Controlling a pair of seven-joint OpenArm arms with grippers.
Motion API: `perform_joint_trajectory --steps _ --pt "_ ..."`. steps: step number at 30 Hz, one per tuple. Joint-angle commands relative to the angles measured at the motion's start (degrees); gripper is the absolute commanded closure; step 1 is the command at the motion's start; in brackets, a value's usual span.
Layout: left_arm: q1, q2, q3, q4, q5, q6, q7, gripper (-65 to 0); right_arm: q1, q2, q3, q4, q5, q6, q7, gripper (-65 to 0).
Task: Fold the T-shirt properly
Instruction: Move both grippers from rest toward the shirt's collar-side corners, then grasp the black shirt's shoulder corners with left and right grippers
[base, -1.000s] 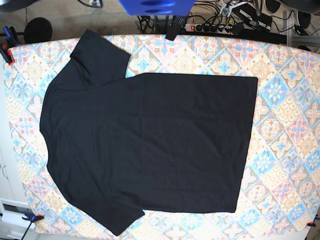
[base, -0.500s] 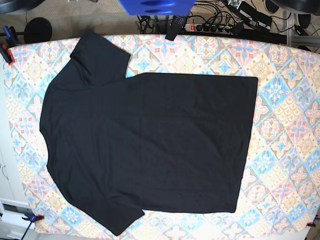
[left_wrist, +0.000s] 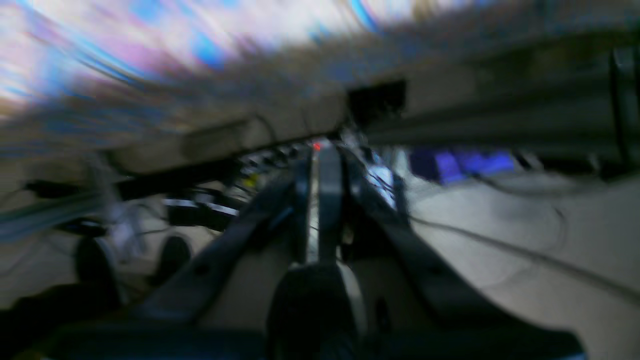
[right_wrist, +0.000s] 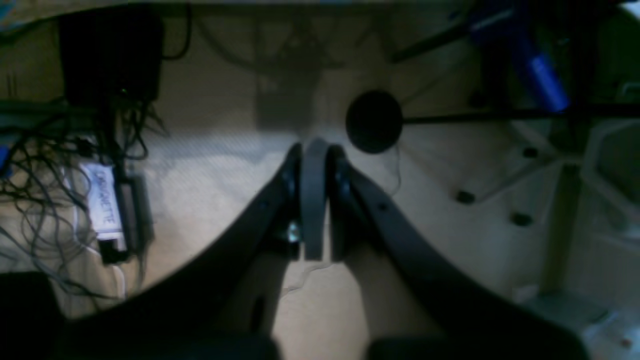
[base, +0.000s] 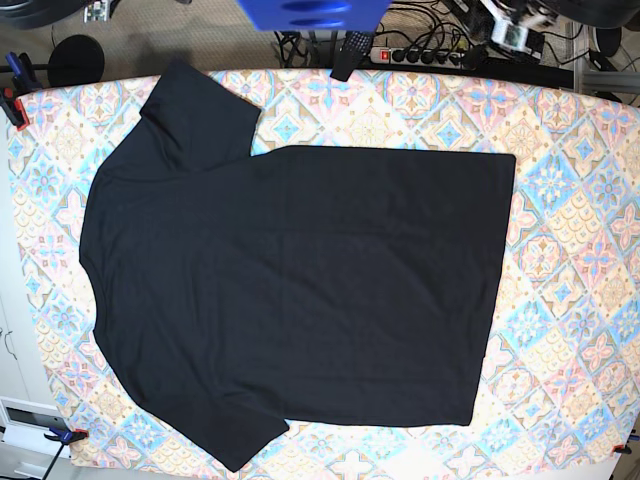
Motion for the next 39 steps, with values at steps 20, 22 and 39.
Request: perform_joint_trajectory --steps 20,22,39 --pt "-24.6 17.5 -26.8 3.3 -30.2 -0.4 34.2 -16.7 0.8 0.9 0.4 20.4 28.6 -0.5 -15.6 0.0" --pt "-27.3 19.5 -29.0 0.9 -32.5 -0.4 37.1 -21.9 0.8 0.9 0.4 20.4 28.6 -0.5 -16.3 0.0" --pt "-41.7 21.4 -31.1 -22.7 -40.1 -0.4 39.0 -24.4 1.6 0.9 0.2 20.4 28.7 -0.5 -16.2 0.0"
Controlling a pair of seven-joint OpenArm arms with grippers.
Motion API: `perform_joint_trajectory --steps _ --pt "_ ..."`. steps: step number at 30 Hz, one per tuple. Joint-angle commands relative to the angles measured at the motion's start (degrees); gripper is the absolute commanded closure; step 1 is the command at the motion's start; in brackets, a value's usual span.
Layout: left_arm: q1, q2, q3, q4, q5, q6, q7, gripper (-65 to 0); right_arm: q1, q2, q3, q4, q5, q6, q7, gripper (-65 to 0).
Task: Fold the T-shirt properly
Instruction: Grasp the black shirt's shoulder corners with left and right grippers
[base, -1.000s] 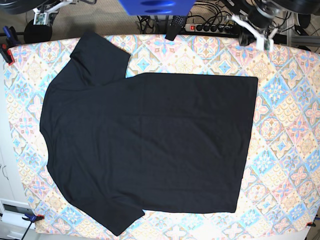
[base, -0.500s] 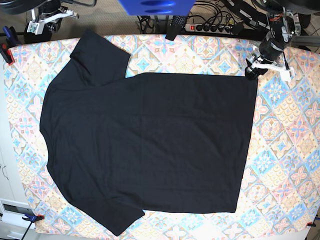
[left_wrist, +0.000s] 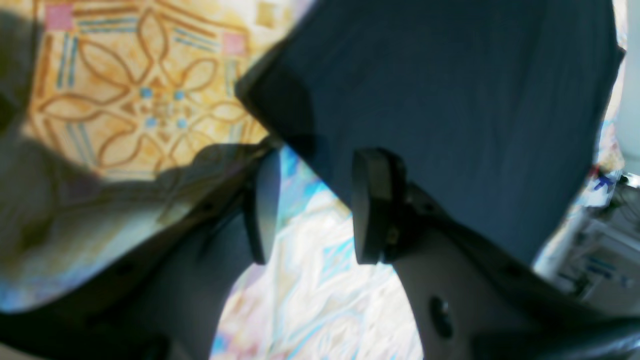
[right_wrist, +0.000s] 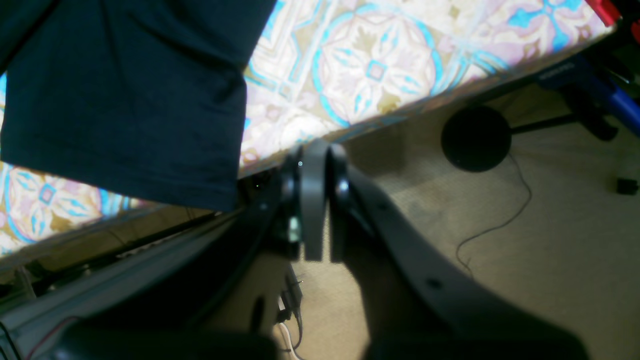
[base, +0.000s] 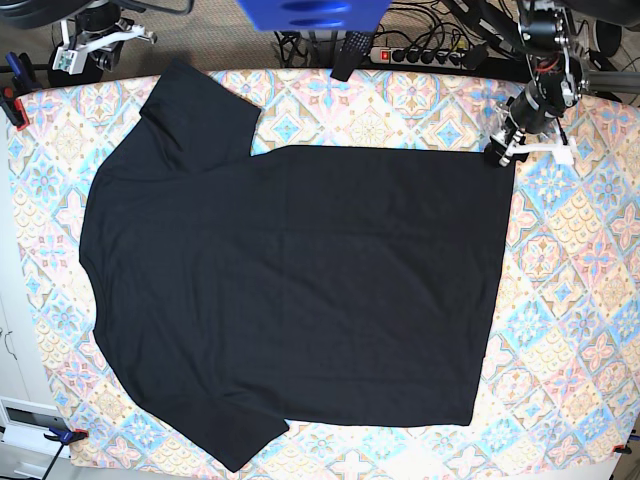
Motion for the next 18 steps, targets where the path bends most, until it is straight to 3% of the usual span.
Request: perform_joint_trajectory --steps 1,9,14,18 --pt "-1.1 0.1 -0.2 -0.4 0.0 0.1 -0.2 -24.4 -0.8 0.4 0.3 0.8 0.0 0.0 1.2 0.0" --pt "-5.6 2.6 -0.2 -2.5 0.0 0.1 0.2 -22.4 0.2 0.4 0.3 0.8 0.1 0.0 1.1 0.0" --pt "-6.0 3.6 0.0 -2.5 0.0 -0.1 0.3 -2.1 2.6 0.4 0.4 0.8 0.1 0.0 -4.0 0.0" --pt "-5.6 3.6 0.1 -2.5 0.0 -0.1 1.7 0.0 6.1 0.4 0.4 0.7 0.1 0.0 -7.9 -1.4"
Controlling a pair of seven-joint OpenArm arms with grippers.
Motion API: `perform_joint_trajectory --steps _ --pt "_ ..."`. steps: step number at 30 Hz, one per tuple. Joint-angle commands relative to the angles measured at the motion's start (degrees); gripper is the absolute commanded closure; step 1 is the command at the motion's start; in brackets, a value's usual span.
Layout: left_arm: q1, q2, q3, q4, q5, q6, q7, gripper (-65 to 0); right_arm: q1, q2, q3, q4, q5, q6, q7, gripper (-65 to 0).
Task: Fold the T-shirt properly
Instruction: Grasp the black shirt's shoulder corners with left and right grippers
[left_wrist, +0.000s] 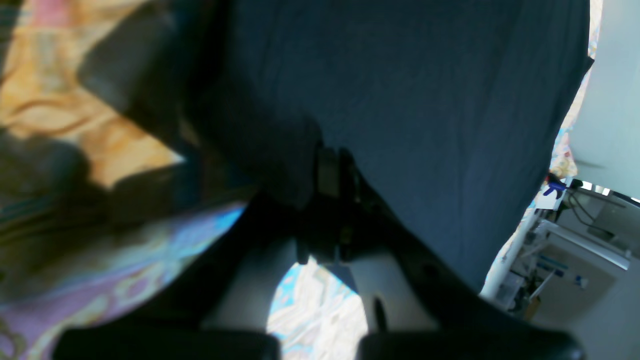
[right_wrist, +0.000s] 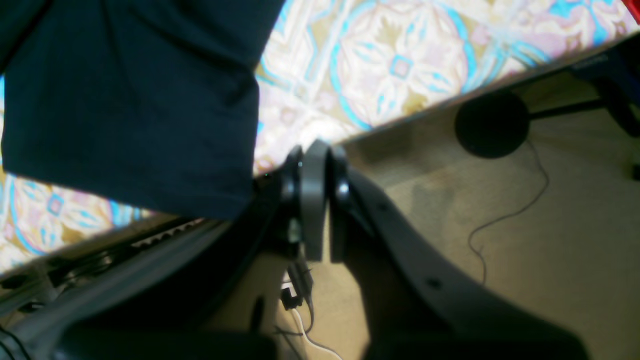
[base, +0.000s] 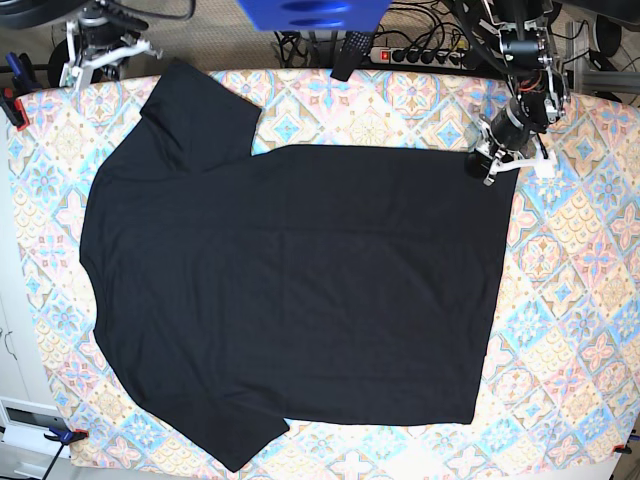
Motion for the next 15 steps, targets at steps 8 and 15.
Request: perform_joint_trajectory --steps 8,15 --pt "1.3 -0.9 -0.2 0.8 -3.4 -0.2 0.7 0.0 5.5 0.4 0.4 0.4 0.2 0.3 -3.9 -21.2" --pt "1.8 -0.9 -0.2 0.8 -4.3 -0.2 0.7 0.0 11.0 0.4 0.3 -0.3 0.3 0.3 -10.7 -22.9"
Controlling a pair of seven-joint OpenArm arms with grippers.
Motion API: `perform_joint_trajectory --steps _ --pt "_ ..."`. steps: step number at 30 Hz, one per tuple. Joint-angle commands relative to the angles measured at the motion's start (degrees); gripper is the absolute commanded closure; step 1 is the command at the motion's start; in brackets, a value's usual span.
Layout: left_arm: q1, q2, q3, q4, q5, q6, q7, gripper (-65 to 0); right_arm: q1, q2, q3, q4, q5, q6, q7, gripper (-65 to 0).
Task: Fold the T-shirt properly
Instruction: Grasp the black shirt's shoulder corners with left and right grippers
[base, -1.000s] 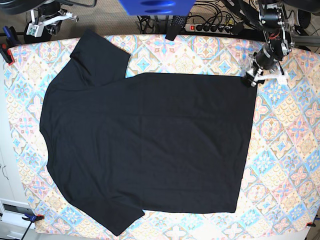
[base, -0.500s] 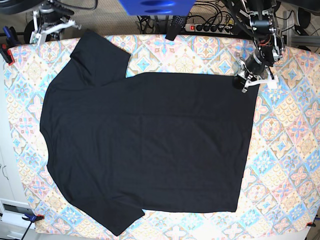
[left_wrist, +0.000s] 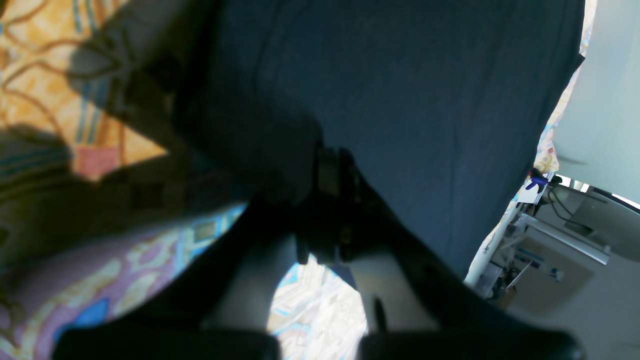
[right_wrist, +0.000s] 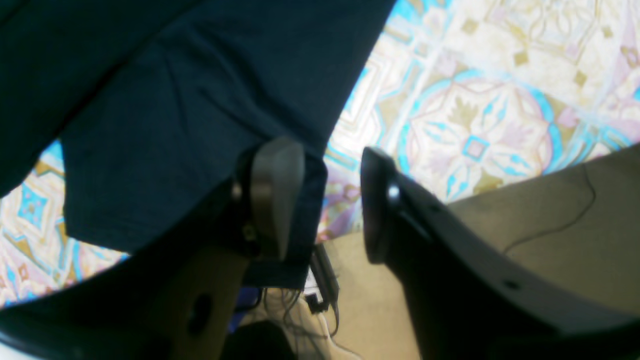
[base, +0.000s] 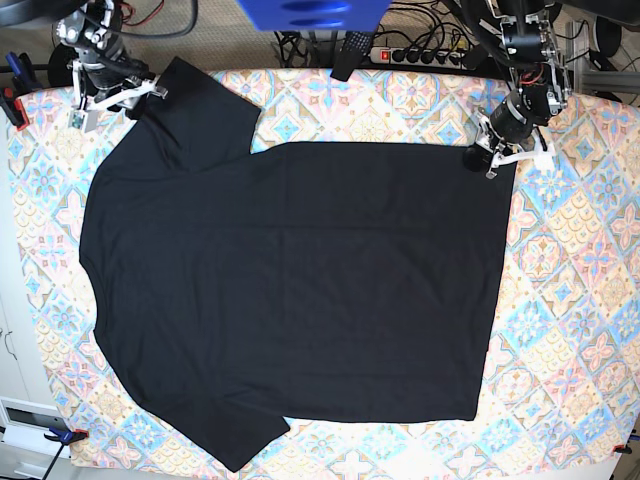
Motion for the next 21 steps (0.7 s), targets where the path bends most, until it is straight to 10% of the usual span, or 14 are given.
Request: perform_joint_trajectory --steps 1,11,16,21 --pt "0.0 -0.5 -0.2 0.8 -0.5 -0.3 0.2 0.0 0.7 0.4 0.3 0.0 0.1 0.1 0.0 -22.9" --pt "0.0 -0.5 -0.2 0.8 -0.4 -0.3 0.2 0.0 4.3 0.5 0.3 -8.6 6.1 0.3 -1.7 -23.0" --pt "0.0 -0.5 -0.2 0.7 -0.3 -0.3 0.2 0.0 4.6 0.5 0.3 -9.2 6.3 7.5 -2.0 -23.0" --pt "0.0 -0.5 -0.2 0.7 -0.2 -0.3 0.2 0.0 4.6 0.4 0.3 -9.5 6.3 7.8 -2.0 -23.0"
